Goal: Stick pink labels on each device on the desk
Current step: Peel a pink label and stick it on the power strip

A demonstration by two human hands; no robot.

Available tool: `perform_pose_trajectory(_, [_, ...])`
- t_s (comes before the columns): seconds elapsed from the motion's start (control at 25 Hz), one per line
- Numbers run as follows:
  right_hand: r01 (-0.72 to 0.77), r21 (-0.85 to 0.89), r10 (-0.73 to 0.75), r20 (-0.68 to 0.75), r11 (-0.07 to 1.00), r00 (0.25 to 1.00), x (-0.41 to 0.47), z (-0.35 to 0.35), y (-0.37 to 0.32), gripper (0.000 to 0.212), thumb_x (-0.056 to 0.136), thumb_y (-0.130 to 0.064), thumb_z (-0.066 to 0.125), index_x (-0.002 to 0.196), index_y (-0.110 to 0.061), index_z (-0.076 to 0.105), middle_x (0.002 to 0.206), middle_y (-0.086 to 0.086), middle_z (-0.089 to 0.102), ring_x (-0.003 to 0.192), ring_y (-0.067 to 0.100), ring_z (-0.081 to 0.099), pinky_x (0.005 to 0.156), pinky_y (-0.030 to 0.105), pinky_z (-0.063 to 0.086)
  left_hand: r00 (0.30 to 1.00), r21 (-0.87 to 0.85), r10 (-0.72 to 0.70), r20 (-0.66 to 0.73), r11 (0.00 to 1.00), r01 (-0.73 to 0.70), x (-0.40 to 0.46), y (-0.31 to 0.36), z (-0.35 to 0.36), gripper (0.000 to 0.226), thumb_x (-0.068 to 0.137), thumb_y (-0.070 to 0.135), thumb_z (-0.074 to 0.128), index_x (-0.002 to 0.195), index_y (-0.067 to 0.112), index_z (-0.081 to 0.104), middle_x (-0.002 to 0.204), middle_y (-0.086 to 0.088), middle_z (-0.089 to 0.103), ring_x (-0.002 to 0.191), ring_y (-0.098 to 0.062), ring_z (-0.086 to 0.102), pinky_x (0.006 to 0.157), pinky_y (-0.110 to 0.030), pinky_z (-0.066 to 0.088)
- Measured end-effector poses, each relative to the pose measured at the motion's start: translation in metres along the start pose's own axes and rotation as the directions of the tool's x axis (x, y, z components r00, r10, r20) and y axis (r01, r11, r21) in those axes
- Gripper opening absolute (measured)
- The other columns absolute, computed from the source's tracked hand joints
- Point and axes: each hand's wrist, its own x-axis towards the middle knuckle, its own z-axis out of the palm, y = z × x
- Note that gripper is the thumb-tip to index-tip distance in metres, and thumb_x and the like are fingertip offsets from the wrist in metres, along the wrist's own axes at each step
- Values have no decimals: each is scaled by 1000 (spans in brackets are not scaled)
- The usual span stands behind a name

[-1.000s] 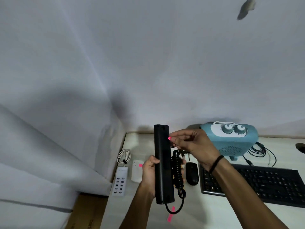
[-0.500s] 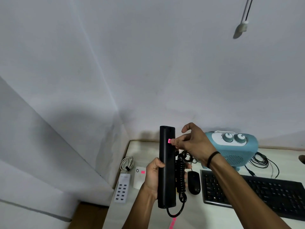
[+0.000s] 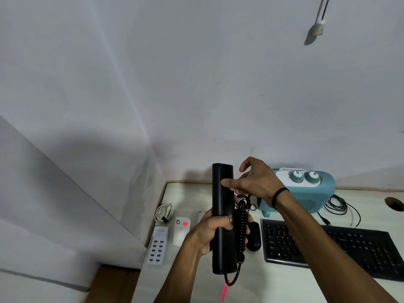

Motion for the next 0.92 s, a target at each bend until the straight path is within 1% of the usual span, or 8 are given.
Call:
perform_pose_trajectory(0.12, [10, -66, -5, 71, 998, 997, 4, -2, 7, 59, 59, -62, 84, 97, -22, 64, 75, 5, 77, 69, 11, 70, 77, 33, 56, 999, 8, 16, 52, 1000, -16, -1, 2, -1, 58, 76, -3, 55, 132, 6, 44, 118, -31, 57, 104, -44, 58, 85, -52, 51])
perform_pose_trajectory(0.2, [67, 38, -74, 226, 997, 971, 3, 3, 14, 52, 68, -61, 78, 88, -13, 72, 77, 20, 74, 66, 19, 66, 75, 42, 54, 1000, 56, -6, 29, 998, 5, -2, 6, 0, 52, 78, -2, 57, 128, 4, 47, 120, -32, 60, 106, -45, 60, 87, -53, 53])
perform_pose_trajectory(0.36, [28, 134, -61, 245, 991, 968, 2, 7, 24, 55, 69, -53, 80, 90, -2, 72, 82, 33, 70, 65, 30, 59, 64, 41, 46, 994, 27, -82, -68, 996, 84, 1, 2, 2, 57, 93, 21, 67, 138, -8, 46, 132, -37, 57, 110, -46, 58, 100, -59, 44])
perform_pose_trajectory(0.48, [36, 98, -60, 255, 995, 965, 2, 5, 27, 47, 78, -45, 77, 94, -1, 72, 85, 31, 71, 66, 34, 60, 54, 34, 45, 987, 2, -115, -114, 993, 116, 4, -2, 1, 69, 93, 36, 70, 141, -7, 46, 129, -32, 60, 111, -44, 56, 103, -59, 41])
perform_pose_trajectory(0.64, [68, 50, -73, 101, 996, 992, -2, 16, 27, 63, 61, -67, 79, 82, -8, 76, 78, 17, 76, 77, 32, 74, 73, 41, 61, 983, 23, -125, -134, 991, 129, 3, 6, 4, 53, 92, 32, 72, 128, -3, 57, 121, -27, 64, 102, -39, 62, 93, -51, 49])
perform_pose_trajectory(0.76, [79, 18, -81, 137, 997, 987, 1, 14, 28, 47, 76, -55, 75, 80, -8, 73, 67, 18, 73, 56, 28, 64, 52, 33, 51, 983, -25, -130, -130, 991, 128, 1, 6, 4, 42, 92, 32, 69, 122, 3, 62, 118, -23, 67, 97, -34, 67, 91, -45, 53])
perform_pose_trajectory(0.84, [82, 25, -86, 205, 996, 975, 2, 12, 30, 35, 85, -44, 70, 89, -9, 74, 67, 18, 72, 54, 21, 57, 50, 31, 44, 985, -99, -144, -91, 986, 135, 0, 0, 0, 47, 91, 35, 69, 124, 2, 60, 120, -23, 64, 102, -37, 64, 95, -49, 48])
perform_pose_trajectory(0.92, [84, 27, -86, 97, 996, 992, 3, 14, 33, 27, 89, -39, 67, 104, -18, 73, 76, 6, 75, 56, 12, 64, 51, 25, 50, 991, -181, -128, -48, 976, 118, 2, -5, -6, 42, 93, 36, 67, 122, 6, 58, 120, -24, 61, 107, -41, 60, 99, -55, 43])
